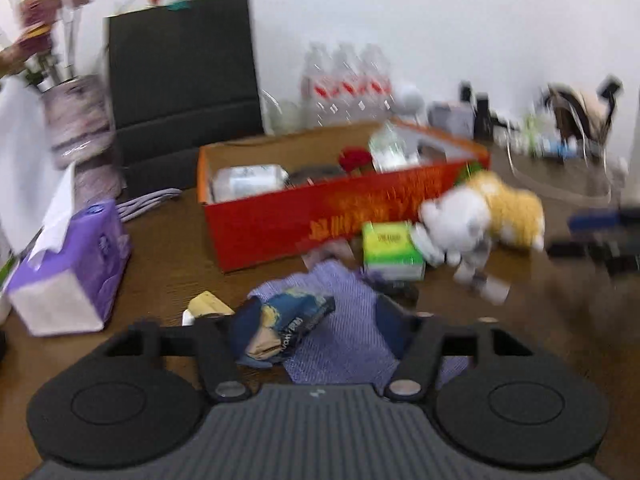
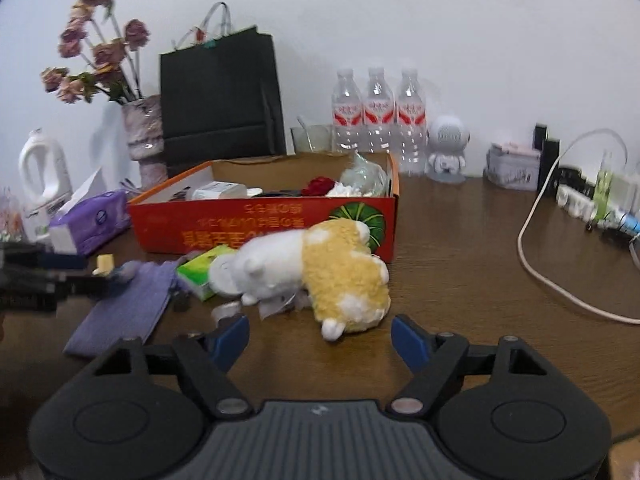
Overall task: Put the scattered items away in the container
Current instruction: 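Grasp the white-and-yellow plush toy with the right tool and lift it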
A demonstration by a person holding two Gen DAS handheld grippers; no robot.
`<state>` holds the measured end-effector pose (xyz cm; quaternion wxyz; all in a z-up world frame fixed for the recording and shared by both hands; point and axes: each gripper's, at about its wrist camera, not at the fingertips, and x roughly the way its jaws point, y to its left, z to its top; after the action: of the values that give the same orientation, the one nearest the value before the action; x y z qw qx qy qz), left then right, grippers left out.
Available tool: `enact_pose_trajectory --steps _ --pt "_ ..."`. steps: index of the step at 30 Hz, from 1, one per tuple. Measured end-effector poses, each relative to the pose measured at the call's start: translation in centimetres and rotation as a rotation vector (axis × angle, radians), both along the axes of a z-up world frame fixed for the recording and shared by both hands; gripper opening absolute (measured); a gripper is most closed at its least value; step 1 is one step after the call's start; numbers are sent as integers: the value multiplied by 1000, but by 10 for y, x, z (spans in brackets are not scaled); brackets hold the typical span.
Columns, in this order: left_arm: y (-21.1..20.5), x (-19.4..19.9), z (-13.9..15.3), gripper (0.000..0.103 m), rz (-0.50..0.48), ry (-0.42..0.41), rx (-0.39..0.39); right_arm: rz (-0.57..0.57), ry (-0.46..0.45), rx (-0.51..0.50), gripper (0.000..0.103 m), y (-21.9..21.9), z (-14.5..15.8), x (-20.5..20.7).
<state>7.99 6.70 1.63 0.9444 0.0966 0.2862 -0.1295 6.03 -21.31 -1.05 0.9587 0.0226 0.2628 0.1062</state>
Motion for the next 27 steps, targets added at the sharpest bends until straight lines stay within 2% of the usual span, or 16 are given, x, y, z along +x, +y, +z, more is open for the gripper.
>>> enact_pose_trajectory --steps 1,2,5,6,7,8,10,14,17,20,21,22,23,27 --pt "0 4 -2 30 1 23 -1 -16 12 3 72 -1 -2 8" --pt "2 6 -5 16 2 45 -11 -33 31 7 70 -2 -4 16" --pt "4 8 -11 2 16 56 -24 -66 63 30 65 -6 -12 36" --pt "6 6 -10 1 25 47 -33 -61 62 37 59 -6 -13 40" --pt "7 5 -7 1 35 36 -46 -49 60 42 48 -6 -14 44" --pt "9 4 -3 1 50 27 -63 -49 57 34 45 -4 -13 46" --pt "13 -3 8 1 92 1 -86 -55 26 23 40 -1 -5 41" --pt "17 -31 40 1 118 -60 -138 -19 -93 9 35 5 39 4" --pt "16 -58 45 1 112 -49 -219 25 -35 -11 34 4 67 -24" --pt "3 -85 38 1 113 -16 -215 50 6 -49 31 0 81 -56" --pt "-3 -94 36 1 111 -2 -215 55 20 -63 26 0 84 -66" --pt "-9 -103 32 1 101 14 -218 63 35 -84 6 1 85 -75" --pt "-16 -110 28 1 85 27 -215 64 51 -109 0 3 84 -81" --pt "-37 -122 8 1 71 83 -191 47 89 -118 10 12 64 -69"
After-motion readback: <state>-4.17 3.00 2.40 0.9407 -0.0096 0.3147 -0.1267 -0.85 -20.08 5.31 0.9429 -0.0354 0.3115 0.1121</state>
